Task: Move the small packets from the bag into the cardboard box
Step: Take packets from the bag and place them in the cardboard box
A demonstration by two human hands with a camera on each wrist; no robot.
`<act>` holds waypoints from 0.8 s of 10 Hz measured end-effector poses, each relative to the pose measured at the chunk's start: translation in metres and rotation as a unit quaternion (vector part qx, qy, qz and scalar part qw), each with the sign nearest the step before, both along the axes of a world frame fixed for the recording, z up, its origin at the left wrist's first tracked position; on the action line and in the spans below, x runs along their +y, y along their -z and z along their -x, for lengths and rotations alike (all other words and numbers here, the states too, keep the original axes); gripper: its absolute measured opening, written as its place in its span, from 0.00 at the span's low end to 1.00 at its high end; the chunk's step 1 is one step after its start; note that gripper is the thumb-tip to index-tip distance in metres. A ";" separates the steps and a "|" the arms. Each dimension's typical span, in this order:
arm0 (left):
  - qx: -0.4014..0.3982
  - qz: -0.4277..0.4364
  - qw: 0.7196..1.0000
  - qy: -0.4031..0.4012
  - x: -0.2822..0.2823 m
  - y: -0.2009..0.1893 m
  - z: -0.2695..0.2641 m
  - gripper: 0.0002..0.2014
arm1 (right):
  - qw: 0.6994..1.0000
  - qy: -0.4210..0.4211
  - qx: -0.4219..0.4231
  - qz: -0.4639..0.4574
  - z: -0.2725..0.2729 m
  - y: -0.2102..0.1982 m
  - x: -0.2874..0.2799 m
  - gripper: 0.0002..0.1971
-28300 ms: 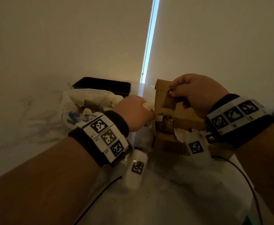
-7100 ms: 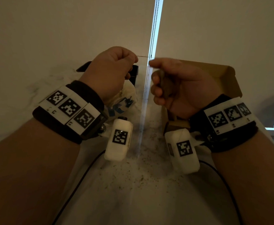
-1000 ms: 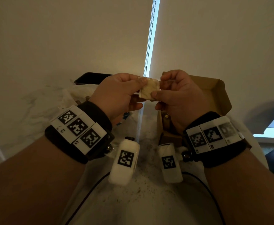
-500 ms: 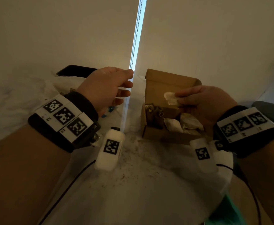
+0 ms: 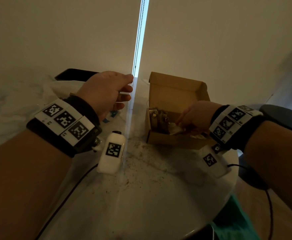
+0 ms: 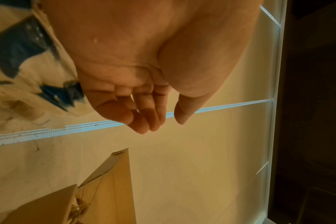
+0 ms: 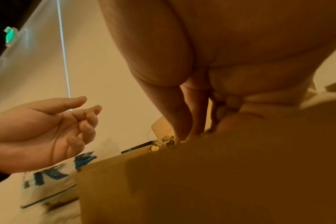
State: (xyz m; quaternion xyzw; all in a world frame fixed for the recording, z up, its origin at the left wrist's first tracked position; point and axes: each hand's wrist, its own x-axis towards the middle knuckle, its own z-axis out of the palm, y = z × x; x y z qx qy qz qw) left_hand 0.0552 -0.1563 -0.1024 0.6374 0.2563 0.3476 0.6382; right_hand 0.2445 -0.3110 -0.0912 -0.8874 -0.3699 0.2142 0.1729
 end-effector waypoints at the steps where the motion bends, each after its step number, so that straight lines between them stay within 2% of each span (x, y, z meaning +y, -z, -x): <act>1: -0.002 0.002 1.000 -0.001 0.000 -0.002 0.001 0.13 | 0.997 0.010 -0.041 0.063 -0.005 0.000 0.005 0.14; 2: -0.014 0.017 1.000 -0.010 0.001 -0.008 0.005 0.12 | 0.988 -0.028 -0.128 0.085 -0.001 -0.004 0.007 0.20; 3: -0.043 0.037 0.998 -0.031 0.006 -0.016 0.012 0.11 | 0.985 -0.026 -0.163 0.052 0.009 -0.020 0.009 0.15; 4: -0.065 0.025 0.995 -0.070 0.015 -0.020 0.019 0.11 | 0.991 -0.038 -0.123 -0.026 0.033 -0.030 0.017 0.06; 5: -0.084 0.025 0.991 -0.104 0.022 -0.026 0.028 0.11 | 0.983 -0.030 0.041 -0.174 0.045 -0.023 0.037 0.09; 6: -0.089 0.032 0.985 -0.148 0.025 -0.032 0.040 0.11 | 0.933 -0.004 0.249 -0.259 0.076 -0.011 0.066 0.09; 7: -0.061 0.020 0.978 -0.198 0.032 -0.029 0.054 0.09 | 0.887 -0.006 0.365 -0.283 0.105 -0.001 0.094 0.03; 8: -0.006 -0.032 0.972 -0.232 0.038 -0.022 0.071 0.06 | 0.848 -0.009 0.425 -0.318 0.123 0.004 0.112 0.03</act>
